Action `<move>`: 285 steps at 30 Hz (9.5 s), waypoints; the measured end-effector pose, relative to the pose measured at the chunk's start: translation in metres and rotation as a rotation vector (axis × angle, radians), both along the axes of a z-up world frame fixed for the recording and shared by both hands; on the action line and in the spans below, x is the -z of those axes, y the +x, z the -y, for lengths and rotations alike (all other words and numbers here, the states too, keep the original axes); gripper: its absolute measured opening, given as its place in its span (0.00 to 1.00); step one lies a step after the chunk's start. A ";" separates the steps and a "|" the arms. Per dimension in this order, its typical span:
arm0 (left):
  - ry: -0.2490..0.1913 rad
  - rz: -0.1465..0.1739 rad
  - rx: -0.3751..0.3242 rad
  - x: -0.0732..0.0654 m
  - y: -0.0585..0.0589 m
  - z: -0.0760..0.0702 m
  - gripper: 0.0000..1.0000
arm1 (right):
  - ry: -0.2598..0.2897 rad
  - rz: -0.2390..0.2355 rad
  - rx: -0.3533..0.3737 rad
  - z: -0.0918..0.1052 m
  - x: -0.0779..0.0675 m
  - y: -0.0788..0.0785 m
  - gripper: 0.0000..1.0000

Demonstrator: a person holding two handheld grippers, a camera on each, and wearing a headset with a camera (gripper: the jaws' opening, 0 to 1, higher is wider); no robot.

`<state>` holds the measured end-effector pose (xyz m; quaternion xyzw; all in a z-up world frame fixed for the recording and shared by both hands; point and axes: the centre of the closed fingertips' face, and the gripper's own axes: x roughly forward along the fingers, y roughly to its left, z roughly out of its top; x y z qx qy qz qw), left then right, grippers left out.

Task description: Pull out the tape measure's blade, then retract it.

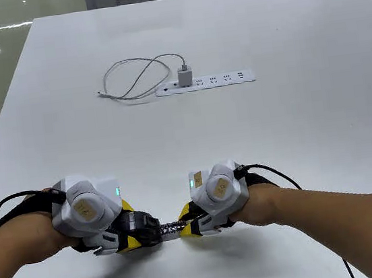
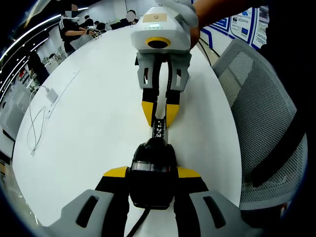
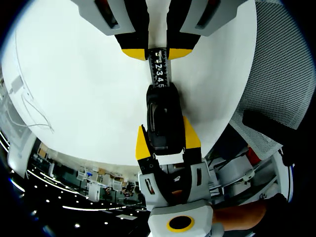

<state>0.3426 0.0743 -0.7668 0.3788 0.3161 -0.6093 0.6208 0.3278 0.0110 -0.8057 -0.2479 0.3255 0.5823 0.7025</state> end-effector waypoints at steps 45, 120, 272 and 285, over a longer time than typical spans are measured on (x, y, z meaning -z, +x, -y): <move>0.032 0.005 0.019 0.001 -0.001 0.000 0.29 | -0.007 -0.041 0.063 0.037 -0.002 -0.009 0.08; 0.040 0.007 0.026 0.002 -0.002 0.002 0.29 | -0.047 -0.053 0.079 0.092 -0.001 -0.016 0.08; 0.028 0.013 0.027 0.002 -0.002 0.002 0.29 | -0.126 -0.072 0.147 0.192 -0.001 -0.033 0.09; -0.014 -0.002 0.004 0.001 0.000 0.005 0.31 | -0.183 -0.055 0.085 0.192 0.000 -0.033 0.11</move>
